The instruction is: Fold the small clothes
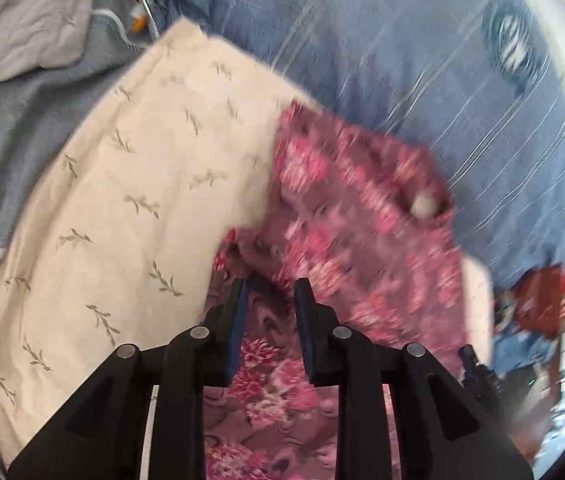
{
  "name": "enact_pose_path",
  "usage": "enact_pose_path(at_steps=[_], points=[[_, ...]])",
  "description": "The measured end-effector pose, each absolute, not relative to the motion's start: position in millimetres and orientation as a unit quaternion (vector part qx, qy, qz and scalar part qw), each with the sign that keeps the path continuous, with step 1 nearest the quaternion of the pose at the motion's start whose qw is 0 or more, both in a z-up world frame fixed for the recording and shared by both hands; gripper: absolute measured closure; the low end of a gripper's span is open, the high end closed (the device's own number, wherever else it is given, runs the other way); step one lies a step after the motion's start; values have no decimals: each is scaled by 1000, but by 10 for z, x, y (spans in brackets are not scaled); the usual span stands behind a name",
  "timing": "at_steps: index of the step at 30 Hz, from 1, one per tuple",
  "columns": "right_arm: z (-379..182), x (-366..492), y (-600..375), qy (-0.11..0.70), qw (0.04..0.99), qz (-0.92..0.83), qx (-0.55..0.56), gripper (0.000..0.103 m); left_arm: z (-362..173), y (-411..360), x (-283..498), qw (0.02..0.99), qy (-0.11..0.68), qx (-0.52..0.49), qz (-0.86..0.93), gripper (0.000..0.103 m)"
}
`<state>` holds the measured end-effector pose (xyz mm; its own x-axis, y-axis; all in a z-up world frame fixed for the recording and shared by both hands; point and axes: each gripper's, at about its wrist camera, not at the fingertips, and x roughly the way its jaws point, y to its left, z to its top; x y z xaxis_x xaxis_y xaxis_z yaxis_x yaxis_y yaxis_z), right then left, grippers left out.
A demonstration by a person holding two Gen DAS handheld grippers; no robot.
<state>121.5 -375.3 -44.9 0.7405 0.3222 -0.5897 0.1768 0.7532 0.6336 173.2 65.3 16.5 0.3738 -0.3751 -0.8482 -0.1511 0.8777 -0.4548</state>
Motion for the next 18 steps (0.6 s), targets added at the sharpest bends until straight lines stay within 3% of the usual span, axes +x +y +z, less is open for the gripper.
enact_pose_path(at_steps=[2,4,5,9,11,12,13,15,18], points=[[-619,1280,-3714,391,855,23,339,101,-40,488,1779,777,592,-205,-61,82],[-609,1213,-3761,387,848,23,361,101,13,383,1706,798,578,-163,-57,82],[-588,1157,-3790,386,843,23,375,95,60,363,1664,797,580,-155,-64,82],[-444,812,-3859,394,848,19,353,92,221,466,1428,787,586,-162,-104,81],[-408,633,-3871,399,848,23,349,88,312,538,1234,788,587,-142,-121,71],[-396,530,-3869,405,846,25,346,82,345,606,1084,786,590,-130,-129,57],[-387,379,-3887,414,844,24,339,78,363,668,951,785,591,-122,-137,52],[-376,89,-3930,428,846,13,317,71,380,802,693,783,596,-103,-148,52],[-419,-339,-3959,450,845,6,289,71,333,924,333,772,608,-93,-157,52]])
